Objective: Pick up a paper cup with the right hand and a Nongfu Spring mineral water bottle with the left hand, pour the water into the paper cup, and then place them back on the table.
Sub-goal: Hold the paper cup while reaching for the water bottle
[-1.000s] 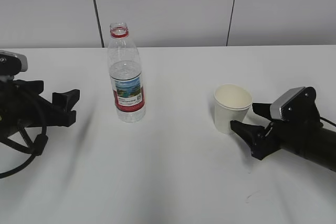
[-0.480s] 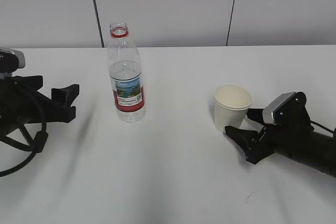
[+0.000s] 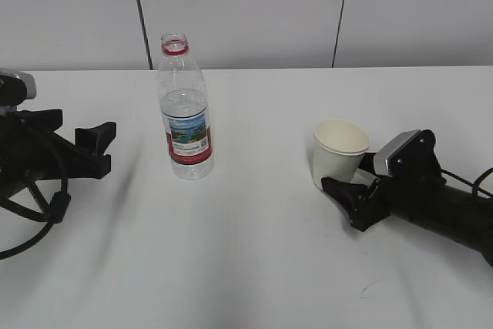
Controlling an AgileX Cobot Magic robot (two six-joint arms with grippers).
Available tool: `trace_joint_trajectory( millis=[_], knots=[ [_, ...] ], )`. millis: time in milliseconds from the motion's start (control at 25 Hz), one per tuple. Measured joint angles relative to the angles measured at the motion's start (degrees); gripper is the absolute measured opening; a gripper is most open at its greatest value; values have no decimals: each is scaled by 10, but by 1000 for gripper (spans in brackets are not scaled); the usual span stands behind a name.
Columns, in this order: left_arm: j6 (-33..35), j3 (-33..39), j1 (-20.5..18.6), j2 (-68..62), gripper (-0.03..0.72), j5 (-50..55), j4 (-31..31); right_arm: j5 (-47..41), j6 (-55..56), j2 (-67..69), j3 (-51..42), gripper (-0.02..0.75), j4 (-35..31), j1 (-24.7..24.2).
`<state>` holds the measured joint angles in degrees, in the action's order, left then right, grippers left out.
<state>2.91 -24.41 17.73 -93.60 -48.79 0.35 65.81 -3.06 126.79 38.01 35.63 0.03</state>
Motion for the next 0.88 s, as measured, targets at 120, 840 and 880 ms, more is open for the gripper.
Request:
trace_joint_trajectory(
  millis=[120, 840, 880],
  knots=[
    [0, 0, 0, 0, 508, -1, 0, 0, 0, 0, 6, 582, -1, 0],
    [0, 0, 0, -25, 508, -18, 0, 0, 36, 13, 24, 491, -5, 12],
    [0, 0, 0, -38, 508, -28, 4, 0, 36, 11, 24, 491, -5, 12]
  ],
)
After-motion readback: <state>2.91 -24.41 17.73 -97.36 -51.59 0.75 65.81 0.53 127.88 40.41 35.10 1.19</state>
